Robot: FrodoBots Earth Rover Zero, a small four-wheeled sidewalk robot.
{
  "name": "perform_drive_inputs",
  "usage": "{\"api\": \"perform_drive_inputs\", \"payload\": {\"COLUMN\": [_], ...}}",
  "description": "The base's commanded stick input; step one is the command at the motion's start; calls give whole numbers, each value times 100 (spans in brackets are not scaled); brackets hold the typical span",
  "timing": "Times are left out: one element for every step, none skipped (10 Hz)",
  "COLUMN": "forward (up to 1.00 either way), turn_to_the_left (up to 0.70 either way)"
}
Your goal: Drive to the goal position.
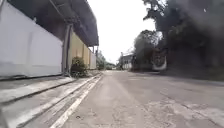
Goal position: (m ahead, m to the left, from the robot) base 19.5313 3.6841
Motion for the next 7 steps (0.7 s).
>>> {"api": "perform_drive_inputs", "payload": {"forward": [70,70,70,70,70,70,70], "turn_to_the_left": [0,0,-2,-3,-2,0,0]}}
